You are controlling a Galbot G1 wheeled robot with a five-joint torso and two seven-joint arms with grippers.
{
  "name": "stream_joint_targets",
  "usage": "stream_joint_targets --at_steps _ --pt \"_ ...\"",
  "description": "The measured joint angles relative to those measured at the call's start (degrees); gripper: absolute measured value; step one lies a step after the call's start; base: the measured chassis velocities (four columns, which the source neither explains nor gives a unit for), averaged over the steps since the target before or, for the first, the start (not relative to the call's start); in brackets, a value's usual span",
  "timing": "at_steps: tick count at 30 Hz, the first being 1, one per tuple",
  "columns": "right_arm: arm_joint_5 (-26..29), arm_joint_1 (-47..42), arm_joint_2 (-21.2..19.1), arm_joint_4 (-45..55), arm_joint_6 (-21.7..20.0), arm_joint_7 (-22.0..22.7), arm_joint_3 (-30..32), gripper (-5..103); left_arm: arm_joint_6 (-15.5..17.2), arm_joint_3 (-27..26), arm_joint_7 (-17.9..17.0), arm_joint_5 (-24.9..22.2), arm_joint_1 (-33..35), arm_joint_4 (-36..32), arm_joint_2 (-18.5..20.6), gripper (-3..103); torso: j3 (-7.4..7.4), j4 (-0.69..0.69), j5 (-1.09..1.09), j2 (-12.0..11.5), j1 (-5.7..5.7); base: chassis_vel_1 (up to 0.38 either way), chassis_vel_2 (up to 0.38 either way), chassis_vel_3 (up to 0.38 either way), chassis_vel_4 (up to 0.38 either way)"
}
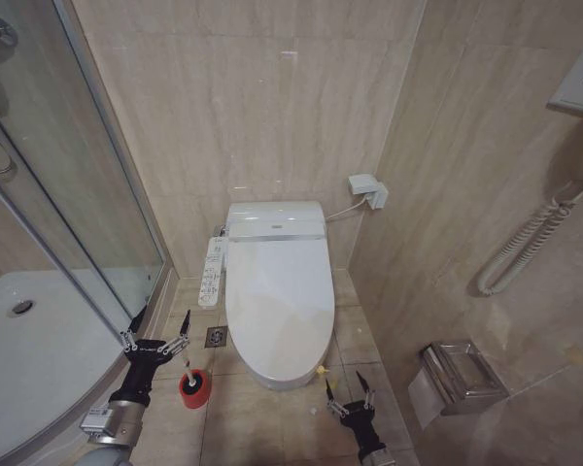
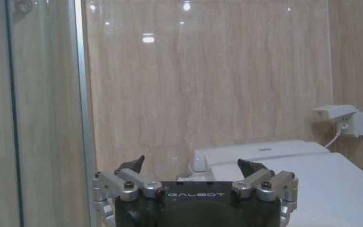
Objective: Open the toilet lid, clean the toilet bowl with a toilet brush, close the toilet lid, and flush.
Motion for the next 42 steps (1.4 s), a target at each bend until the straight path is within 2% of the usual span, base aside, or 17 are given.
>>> stream_joint_targets --at_steps 6,7,21,22,27,28,34,35,40,41,42 --pt "-0.3 2.2 0.9 -3.0 -0.2 0.5 -0.7 94 0.0 0.0 0.0 0.0 0.0 0.0 0.0 100 0.00 0.00 0.00 0.0 0.00 0.000 0.000 0.000 0.000" --pt "-0.5 2.8 1.2 -3.7 -0.3 0.8 -1.0 100 0.0 0.0 0.0 0.0 0.0 0.0 0.0 100 0.00 0.00 0.00 0.0 0.00 0.000 0.000 0.000 0.000" --pt "-2.5 7.0 1.8 -8.0 0.8 1.8 -0.9 100 0.0 0.0 0.0 0.0 0.0 0.0 0.0 100 0.00 0.00 0.00 0.0 0.00 0.000 0.000 0.000 0.000" --pt "-2.5 7.0 1.7 -8.0 0.9 1.7 -0.9 83 0.0 0.0 0.0 0.0 0.0 0.0 0.0 100 0.00 0.00 0.00 0.0 0.00 0.000 0.000 0.000 0.000" --pt "-2.3 6.6 1.6 -7.4 1.2 1.4 -0.9 83 0.0 0.0 0.0 0.0 0.0 0.0 0.0 100 0.00 0.00 0.00 0.0 0.00 0.000 0.000 0.000 0.000" --pt "-2.3 6.4 1.6 -7.2 1.3 1.4 -0.9 55 0.0 0.0 0.0 0.0 0.0 0.0 0.0 100 0.00 0.00 0.00 0.0 0.00 0.000 0.000 0.000 0.000" --pt "-1.7 5.8 1.4 -6.2 1.5 1.1 -0.9 55 0.0 0.0 0.0 0.0 0.0 0.0 0.0 100 0.00 0.00 0.00 0.0 0.00 0.000 0.000 0.000 0.000" --pt "-1.5 5.2 1.4 -5.4 1.8 0.9 -1.0 28 0.0 0.0 0.0 0.0 0.0 0.0 0.0 100 0.00 0.00 0.00 0.0 0.00 0.000 0.000 0.000 0.000" --pt "-0.7 3.4 0.8 -1.9 2.5 -0.6 -0.2 28 0.0 0.0 0.0 0.0 0.0 0.0 0.0 100 0.00 0.00 0.01 0.0 0.00 0.000 0.000 0.000 0.000" --pt "-0.1 2.7 0.5 -0.4 2.6 -0.8 0.1 2 0.0 0.0 0.0 0.0 0.0 0.0 0.0 100 0.00 0.00 0.01 0.0 0.00 0.000 0.000 0.000 0.000" --pt "-0.1 2.7 0.5 -0.4 2.6 -0.8 0.1 2 0.0 0.0 0.0 0.0 0.0 0.0 0.0 100 0.00 0.00 0.01 0.0 0.00 0.000 0.000 0.000 0.000"
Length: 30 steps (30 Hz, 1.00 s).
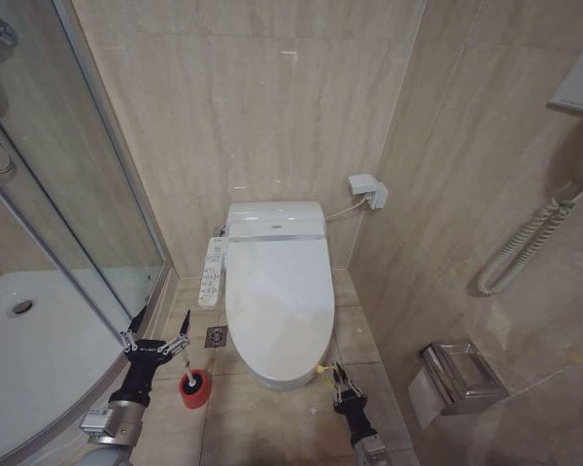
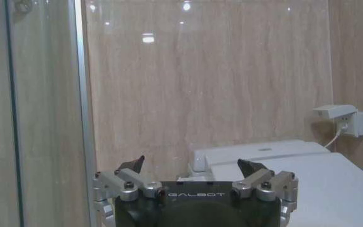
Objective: Open the toilet lid, clean the toilet bowl with a toilet brush, close the toilet lid, and flush.
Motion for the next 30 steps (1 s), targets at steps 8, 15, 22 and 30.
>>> stream_joint_targets --at_steps 8,15,22,30 --pt "5.3 -4.7 -3.9 12.0 1.1 -1.1 2.5 1 0.0 0.0 0.0 0.0 0.0 0.0 0.0 100 0.00 0.00 0.01 0.0 0.00 0.000 0.000 0.000 0.000" --pt "14.4 -4.4 -8.4 33.3 -7.2 -0.9 5.4 1 0.0 0.0 0.0 0.0 0.0 0.0 0.0 100 0.00 -0.01 -0.01 0.0 0.00 0.000 0.000 0.000 0.000" --pt "28.3 6.3 -16.1 47.0 -19.7 2.6 6.9 1 0.0 0.0 0.0 0.0 -0.1 0.0 0.0 100 0.00 0.04 -0.02 0.0 0.01 0.000 0.000 0.000 0.000" --pt "43.4 27.1 -21.1 42.1 -26.4 6.4 4.3 1 0.0 0.0 0.0 0.0 0.0 0.0 0.0 100 0.02 0.03 -0.01 0.0 0.02 0.000 0.000 0.000 0.000"
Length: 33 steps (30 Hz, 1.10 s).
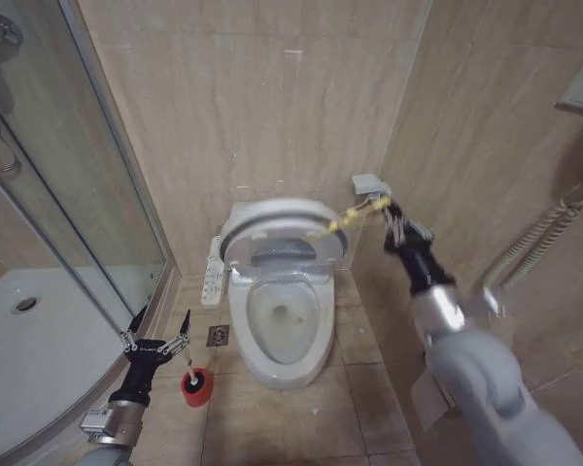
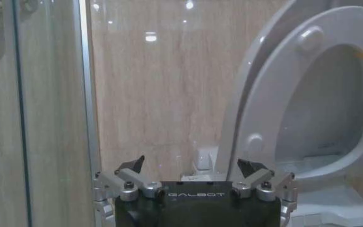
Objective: Open the toilet lid, clean the toilet bowl with a toilet brush, close the toilet lid, and flush.
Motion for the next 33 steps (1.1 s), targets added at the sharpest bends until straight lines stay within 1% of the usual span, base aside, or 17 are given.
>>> stream_joint_targets --at_steps 1,2,3,4,5,7,9,11,13,14,18,19,23,24,25,28,33 --pt "0.6 4.0 0.8 -2.5 -0.1 0.4 -1.0 1 0.0 0.0 0.0 0.0 0.0 0.0 0.0 100 0.00 -0.05 0.02 0.0 0.00 0.000 0.000 0.000 0.000" --pt "0.8 6.2 1.4 -4.1 -0.3 0.6 -1.7 1 0.0 0.0 0.0 0.0 0.0 0.0 0.0 100 0.00 -0.03 0.01 0.0 0.00 0.000 0.000 0.000 0.000" --pt "1.9 11.5 3.2 -7.0 -1.3 1.7 -3.0 1 0.0 0.0 0.0 0.0 0.0 0.0 0.0 100 0.00 0.00 0.01 0.0 0.00 0.000 0.000 0.000 0.000" --pt "1.9 11.5 3.2 -7.0 -1.3 1.7 -3.0 1 0.0 0.0 0.0 0.0 0.0 0.0 0.0 100 0.00 0.00 0.01 0.0 0.00 0.000 0.000 0.000 0.000" --pt "3.5 14.9 4.7 -8.6 -2.5 3.3 -4.0 1 0.0 0.0 0.0 0.0 0.0 0.0 0.0 100 0.00 -0.03 0.01 0.0 0.00 0.000 0.000 0.000 0.000" --pt "6.6 20.5 7.4 -10.9 -5.1 7.3 -5.8 1 0.0 0.0 0.0 0.0 0.0 0.0 0.0 100 0.00 -0.01 -0.01 0.0 0.00 0.000 0.000 0.000 0.000" --pt "7.8 22.1 8.4 -11.4 -5.8 8.9 -6.5 1 0.0 0.0 0.0 0.0 0.0 0.0 0.0 100 0.00 -0.02 -0.02 0.0 0.00 0.000 0.000 0.000 0.000" --pt "9.8 25.3 10.7 -12.8 -6.7 11.8 -7.9 1 0.0 0.0 0.0 0.0 0.0 0.0 0.0 100 -0.01 -0.04 -0.01 0.0 -0.01 0.000 0.000 0.000 0.000" --pt "10.1 28.3 13.1 -15.2 -6.5 12.4 -8.9 1 0.0 0.0 0.0 0.0 0.0 0.0 0.0 100 -0.01 -0.04 -0.02 0.0 -0.02 0.000 0.000 0.000 0.000" --pt "10.1 28.3 13.1 -15.2 -6.5 12.4 -8.9 1 0.0 0.0 0.0 0.0 0.0 0.0 0.0 100 -0.01 -0.04 -0.02 0.0 -0.02 0.000 0.000 0.000 0.000" --pt "5.2 34.4 17.3 -24.3 -1.0 8.2 -9.8 1 0.0 0.0 0.0 0.0 0.0 0.0 0.0 100 0.00 -0.03 -0.01 0.0 -0.01 0.000 0.000 0.000 0.000" --pt "5.2 34.4 17.3 -24.3 -1.0 8.2 -9.8 1 0.0 0.0 0.0 0.0 0.0 0.0 0.0 100 0.00 -0.03 -0.01 0.0 -0.01 0.000 0.000 0.000 0.000" --pt "-2.0 40.4 21.1 -35.4 6.9 3.0 -10.7 1 0.0 0.0 0.0 0.0 0.0 0.0 0.0 100 -0.02 -0.04 -0.02 0.0 -0.02 0.000 0.000 0.000 0.000" --pt "-2.0 40.4 21.1 -35.4 6.9 3.0 -10.7 1 0.0 0.0 0.0 0.0 0.0 0.0 0.0 100 -0.02 -0.04 -0.02 0.0 -0.02 0.000 0.000 0.000 0.000" --pt "-4.4 42.6 22.2 -39.3 9.5 1.8 -11.2 1 0.0 0.0 0.0 0.0 0.0 0.0 0.0 100 -0.01 -0.04 -0.01 0.0 -0.01 0.000 0.000 0.000 0.000" --pt "-8.2 46.4 23.8 -46.7 14.0 0.0 -12.6 1 0.0 0.0 0.0 0.0 0.0 0.0 0.0 100 -0.02 -0.04 -0.02 0.0 -0.02 0.000 0.000 0.000 0.000" --pt "-9.7 48.7 23.3 -50.6 16.0 -0.8 -14.0 1 0.0 0.0 0.0 0.0 0.0 0.0 0.0 100 -0.02 -0.06 -0.01 0.0 -0.02 0.000 0.000 0.000 0.000"
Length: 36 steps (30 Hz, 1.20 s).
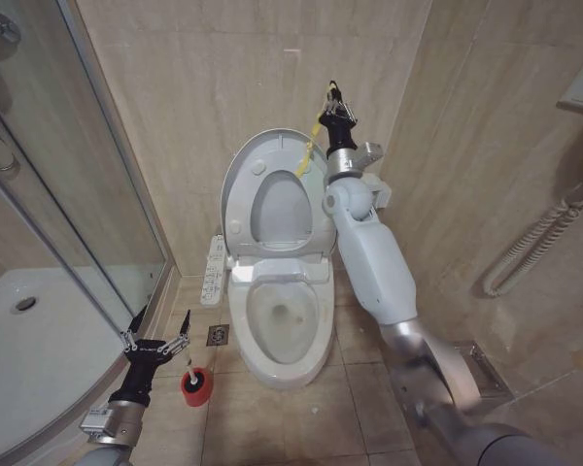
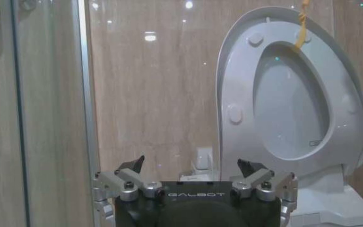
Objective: Open the toilet lid, clean the toilet bowl with a toilet brush, close the toilet lid, and flush.
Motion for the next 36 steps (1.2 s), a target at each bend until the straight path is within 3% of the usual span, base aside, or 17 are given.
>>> stream_joint_targets --at_steps 10,18,28,36 --pt "-0.9 2.1 -0.1 -3.6 0.6 -0.2 -1.5 1 0.0 0.0 0.0 0.0 0.0 0.0 0.0 100 -0.01 0.01 0.01 0.0 -0.01 0.000 0.000 0.000 0.000" --pt "-9.2 0.7 -1.0 -8.4 0.7 -1.1 0.6 1 0.0 0.0 0.0 0.0 0.0 0.0 0.0 100 -0.03 0.00 0.02 0.0 -0.02 0.000 0.000 0.000 0.000" --pt "-19.7 1.4 -1.9 -15.3 4.8 -4.7 2.4 1 0.0 0.0 0.0 0.0 0.0 0.0 0.0 100 -0.01 0.03 0.02 0.0 -0.01 0.000 0.000 0.000 0.000" --pt "-27.7 2.0 -3.4 -17.6 5.8 -6.1 3.4 1 0.0 0.0 0.0 0.0 0.0 0.0 0.0 100 0.00 0.02 0.02 0.0 0.00 0.000 0.000 0.000 0.000"
